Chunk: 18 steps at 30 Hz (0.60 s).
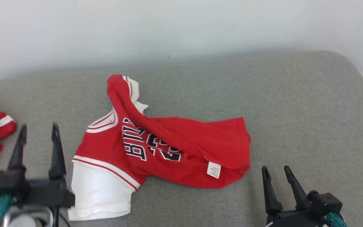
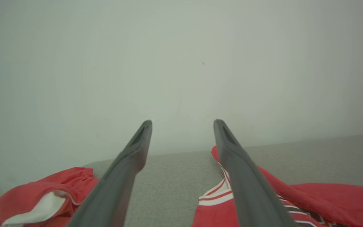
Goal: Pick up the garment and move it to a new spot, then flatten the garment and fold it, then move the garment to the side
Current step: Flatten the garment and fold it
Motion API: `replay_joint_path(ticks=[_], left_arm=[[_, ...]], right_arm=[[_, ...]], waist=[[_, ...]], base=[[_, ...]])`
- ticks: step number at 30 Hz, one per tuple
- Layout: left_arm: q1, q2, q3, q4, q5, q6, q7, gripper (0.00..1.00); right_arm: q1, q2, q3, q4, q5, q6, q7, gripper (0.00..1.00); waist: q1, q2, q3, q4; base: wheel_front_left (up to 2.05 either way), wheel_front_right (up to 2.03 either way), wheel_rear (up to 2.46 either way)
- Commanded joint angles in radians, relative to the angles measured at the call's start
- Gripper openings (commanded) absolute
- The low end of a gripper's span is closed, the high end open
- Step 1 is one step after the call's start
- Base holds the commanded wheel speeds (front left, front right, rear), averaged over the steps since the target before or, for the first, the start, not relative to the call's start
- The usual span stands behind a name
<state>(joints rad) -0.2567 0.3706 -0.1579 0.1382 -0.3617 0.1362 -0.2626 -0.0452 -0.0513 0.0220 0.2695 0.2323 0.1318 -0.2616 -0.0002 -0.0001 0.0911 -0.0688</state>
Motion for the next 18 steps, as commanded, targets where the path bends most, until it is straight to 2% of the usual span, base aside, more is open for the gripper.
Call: replay_joint_path(ticks=[1, 6, 14, 18], left_arm=[[0.037, -0.002, 0.006, -0.018, 0.020, 0.003, -0.003, 1.00], [0.143, -0.027, 0.016, -0.070, 0.058, 0.003, -0.003, 1.00], [0.281, -0.085, 0.061, -0.145, 0.128, 0.033, -0.003, 1.00], [0.326, -0.112, 0.089, -0.165, 0.156, 0.023, -0.003, 1.00]], right_arm=[[0.014, 0.002, 0.001, 0.001, -0.008, -0.002, -0.005, 1.00], [0.023, 0.002, 0.002, 0.001, -0.012, -0.002, -0.005, 1.00], [0.032, 0.002, -0.002, -0.001, -0.013, -0.002, -0.005, 1.00], [0.037, 0.002, -0.006, 0.003, -0.014, -0.002, -0.005, 1.00]], waist=[[0.0002, 0.0001, -0.028, 0.029], [0.0002, 0.0001, -0.045, 0.045], [0.0002, 0.0001, -0.048, 0.057], [0.0002, 0.0001, -0.051, 0.064]], base=[[0.00, 0.00, 0.00], [0.00, 0.00, 0.00], [0.00, 0.00, 0.00], [0.00, 0.00, 0.00]])
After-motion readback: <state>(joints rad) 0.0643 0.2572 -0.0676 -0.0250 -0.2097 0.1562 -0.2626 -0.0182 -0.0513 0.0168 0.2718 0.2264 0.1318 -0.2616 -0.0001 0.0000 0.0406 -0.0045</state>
